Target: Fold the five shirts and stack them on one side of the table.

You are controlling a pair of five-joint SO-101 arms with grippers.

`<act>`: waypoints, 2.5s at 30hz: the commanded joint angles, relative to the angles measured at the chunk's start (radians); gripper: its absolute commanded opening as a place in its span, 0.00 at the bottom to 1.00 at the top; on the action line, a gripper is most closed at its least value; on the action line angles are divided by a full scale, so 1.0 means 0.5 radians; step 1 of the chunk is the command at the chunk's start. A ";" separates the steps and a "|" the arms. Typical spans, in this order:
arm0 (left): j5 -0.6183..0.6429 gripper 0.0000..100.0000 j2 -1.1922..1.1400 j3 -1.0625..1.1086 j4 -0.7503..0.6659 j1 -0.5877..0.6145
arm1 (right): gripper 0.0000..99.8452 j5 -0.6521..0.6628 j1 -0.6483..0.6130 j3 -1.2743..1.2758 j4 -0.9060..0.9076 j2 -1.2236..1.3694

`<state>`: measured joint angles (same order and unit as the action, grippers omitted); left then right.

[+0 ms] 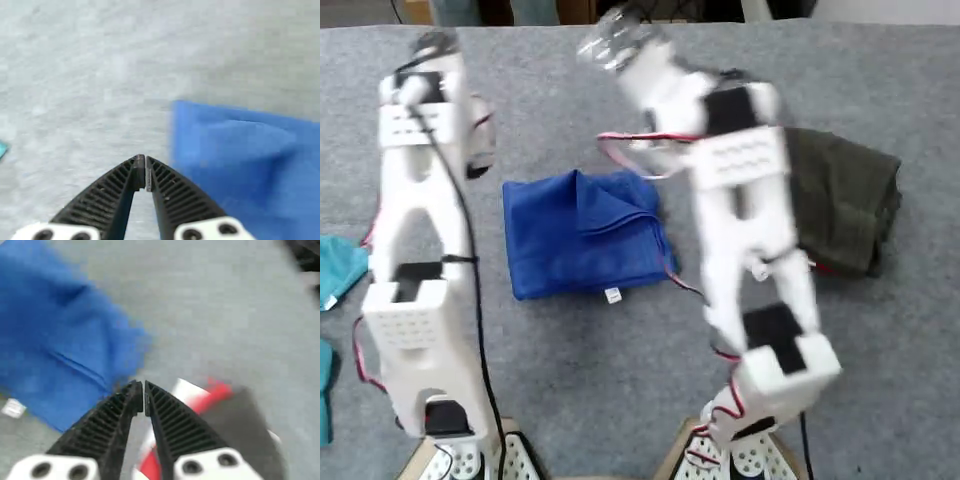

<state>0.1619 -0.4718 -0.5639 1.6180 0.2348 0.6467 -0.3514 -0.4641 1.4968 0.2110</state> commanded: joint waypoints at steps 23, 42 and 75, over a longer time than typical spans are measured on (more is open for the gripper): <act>-0.295 0.03 1.132 2.650 -2.016 0.336 | 0.02 0.025 -0.384 -0.130 -0.206 1.030; -0.310 0.03 1.132 2.677 -1.992 0.262 | 0.02 0.025 0.178 -1.336 0.107 1.530; 0.439 0.03 0.706 2.165 -1.823 -1.005 | 0.02 0.150 0.476 -1.763 -0.454 1.898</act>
<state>0.3751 -0.1051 0.5240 0.6897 -0.2363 0.7204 -0.1504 -1.3096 1.3832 1.1561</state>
